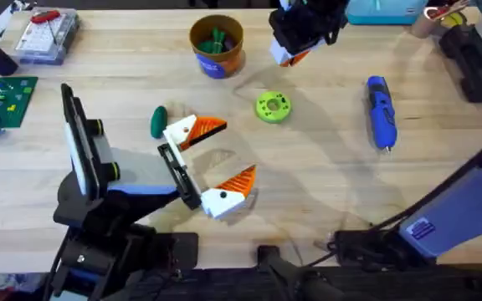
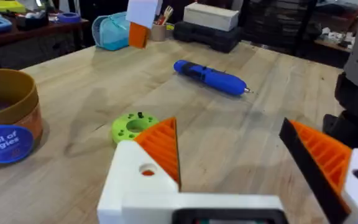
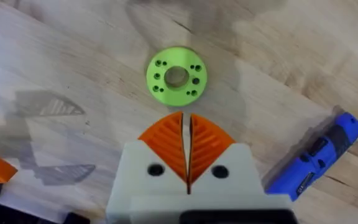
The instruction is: Pick up the gripper from the table and insert it into the empty holder that is missing its gripper. Then pick up a screw, insert it into the mounting hole, and use the screwdriver to tighten it. Finally, clean up the table by picking up the vegetable and placing it into the bucket.
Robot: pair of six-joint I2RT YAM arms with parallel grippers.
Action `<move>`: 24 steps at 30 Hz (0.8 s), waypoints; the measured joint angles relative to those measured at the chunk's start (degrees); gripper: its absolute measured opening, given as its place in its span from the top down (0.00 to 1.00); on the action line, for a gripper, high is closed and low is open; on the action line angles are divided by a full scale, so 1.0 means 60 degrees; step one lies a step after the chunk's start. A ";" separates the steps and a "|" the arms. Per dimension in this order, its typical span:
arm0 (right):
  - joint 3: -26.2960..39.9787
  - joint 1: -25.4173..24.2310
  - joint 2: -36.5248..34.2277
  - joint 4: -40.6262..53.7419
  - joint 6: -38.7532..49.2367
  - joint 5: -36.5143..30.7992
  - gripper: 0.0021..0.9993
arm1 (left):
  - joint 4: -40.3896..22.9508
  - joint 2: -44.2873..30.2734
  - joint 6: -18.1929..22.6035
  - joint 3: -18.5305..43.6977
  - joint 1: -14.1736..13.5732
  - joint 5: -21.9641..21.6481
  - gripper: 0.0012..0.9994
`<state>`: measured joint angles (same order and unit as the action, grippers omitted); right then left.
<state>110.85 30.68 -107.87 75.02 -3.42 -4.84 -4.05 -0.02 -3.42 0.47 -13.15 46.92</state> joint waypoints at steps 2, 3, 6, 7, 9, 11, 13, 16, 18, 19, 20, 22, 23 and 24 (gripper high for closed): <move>0.0000 0.0000 0.0000 0.0000 0.0000 0.0000 1.00 | 0.0000 0.0001 0.0000 0.0000 0.0000 0.0000 0.01; 0.0000 0.0000 0.0000 0.0002 0.0000 0.0000 1.00 | 0.0000 0.0001 0.0000 0.0000 0.0000 0.0000 0.01; 0.0000 0.0000 0.0000 0.0127 0.0000 -0.0002 1.00 | 0.0000 0.0001 0.0000 0.0000 0.0000 0.0000 0.01; 0.0000 0.0000 0.0000 0.0199 0.0000 0.0000 1.00 | 0.0000 0.0001 -0.0001 0.0000 0.0000 0.0000 0.01; 0.0000 0.0000 0.0000 0.0277 0.0000 0.0000 1.00 | 0.0000 0.0001 -0.0003 0.0000 0.0000 0.0000 0.01; 0.0000 0.0000 0.0000 0.0291 0.0000 -0.0003 1.00 | 0.0000 0.0001 -0.0003 0.0000 0.0000 0.0000 0.01; 0.0000 0.0000 -0.0001 0.0298 0.0000 0.0000 1.00 | 0.0000 0.0001 -0.0004 0.0000 0.0000 0.0000 0.01; 0.0000 0.0000 0.0000 0.0334 0.0000 0.0000 1.00 | 0.0000 0.0001 -0.0004 0.0000 0.0000 0.0000 0.01; 0.0000 0.0000 0.0000 0.0331 -0.0035 0.0000 0.90 | 0.0000 0.0000 -0.0004 0.0000 0.0000 0.0000 0.01; 0.0000 0.0000 0.0000 0.0342 -0.0029 -0.0001 0.80 | 0.0000 -0.0003 -0.0003 0.0000 0.0000 0.0000 0.01; 0.0000 0.0000 0.0000 0.0354 -0.0001 -0.0004 0.65 | 0.0000 -0.0002 -0.0001 0.0000 0.0000 0.0000 0.01; 0.0000 0.0000 0.0000 0.0401 -0.0003 -0.0004 0.34 | 0.0000 0.0001 -0.0004 0.0000 0.0000 0.0000 0.01; 0.0000 0.0000 0.0000 0.0434 0.0000 -0.0004 0.20 | 0.0000 0.0001 -0.0003 0.0000 0.0000 0.0000 0.01; 0.0000 0.0000 0.0000 0.0468 0.0008 -0.0003 0.07 | 0.0000 0.0001 -0.0001 0.0000 0.0000 0.0000 0.01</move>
<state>110.85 30.68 -107.87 77.83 -3.37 -4.86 -4.05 -0.01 -3.43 0.47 -13.15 46.92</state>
